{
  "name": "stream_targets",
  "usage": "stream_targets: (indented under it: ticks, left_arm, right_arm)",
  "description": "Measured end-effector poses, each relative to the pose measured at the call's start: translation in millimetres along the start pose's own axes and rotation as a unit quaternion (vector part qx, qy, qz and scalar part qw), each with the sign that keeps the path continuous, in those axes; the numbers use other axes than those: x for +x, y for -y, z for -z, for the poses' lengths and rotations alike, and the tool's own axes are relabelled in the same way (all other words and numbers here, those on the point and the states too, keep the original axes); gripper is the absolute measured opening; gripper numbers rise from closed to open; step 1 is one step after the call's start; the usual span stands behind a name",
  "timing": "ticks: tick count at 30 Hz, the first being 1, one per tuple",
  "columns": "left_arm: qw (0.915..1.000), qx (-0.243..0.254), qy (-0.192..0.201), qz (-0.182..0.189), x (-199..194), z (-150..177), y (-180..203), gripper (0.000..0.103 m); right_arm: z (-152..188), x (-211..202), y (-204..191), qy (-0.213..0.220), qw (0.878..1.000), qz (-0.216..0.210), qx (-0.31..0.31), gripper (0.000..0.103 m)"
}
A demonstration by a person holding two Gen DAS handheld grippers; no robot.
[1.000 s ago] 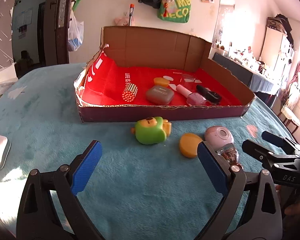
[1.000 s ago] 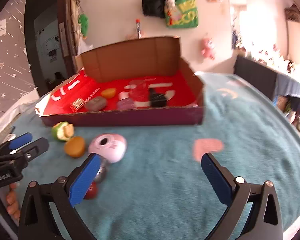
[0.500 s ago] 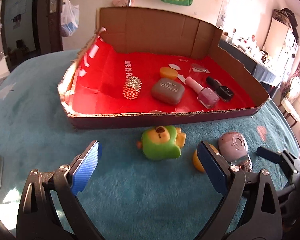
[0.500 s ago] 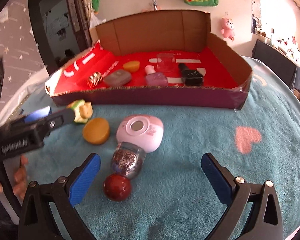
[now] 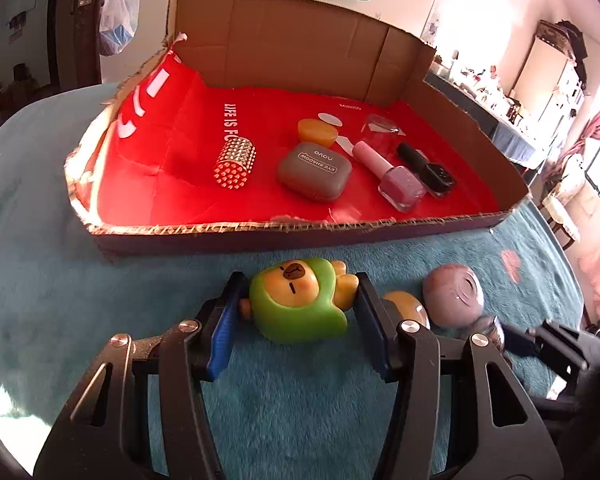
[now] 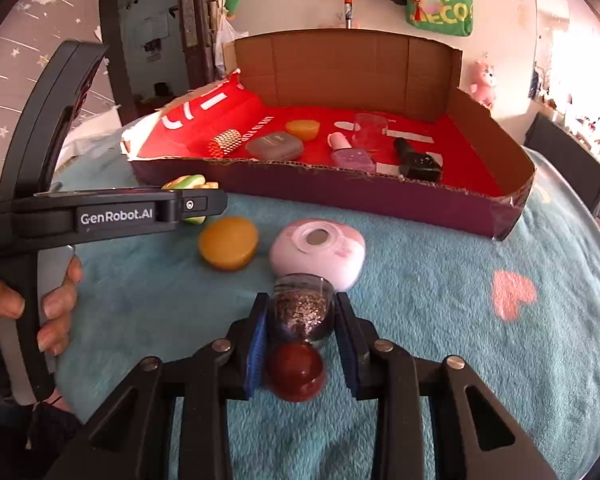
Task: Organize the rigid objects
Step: 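Grasp the green frog toy with the left tool while the right tool grasps the red-capped glass jar, then carry the frog toy and jar into the box and open both tools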
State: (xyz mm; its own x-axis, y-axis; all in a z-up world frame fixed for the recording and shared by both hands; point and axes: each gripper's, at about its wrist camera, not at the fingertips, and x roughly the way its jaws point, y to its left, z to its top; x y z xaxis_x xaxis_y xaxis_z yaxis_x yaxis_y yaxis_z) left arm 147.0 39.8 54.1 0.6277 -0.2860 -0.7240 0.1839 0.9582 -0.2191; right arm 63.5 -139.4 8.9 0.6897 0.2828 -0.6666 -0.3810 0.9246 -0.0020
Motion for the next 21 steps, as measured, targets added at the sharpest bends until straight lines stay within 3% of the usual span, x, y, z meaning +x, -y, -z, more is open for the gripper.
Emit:
stream_targets:
  ticks: [9, 21]
  left_arm:
    - [0.9998, -0.006, 0.012, 0.017, -27.0, 18.1, 2.5, 0.051]
    - [0.9993, -0.006, 0.021, 0.029, -35.9, 18.6, 1.7, 0.051]
  right_arm:
    - [-13.9, -23.4, 29.6, 0.031, 0.999, 0.012, 0.034, 0.033]
    - [-16.6, -20.9, 39.5, 0.028, 0.999, 0.017, 0.041, 0.033]
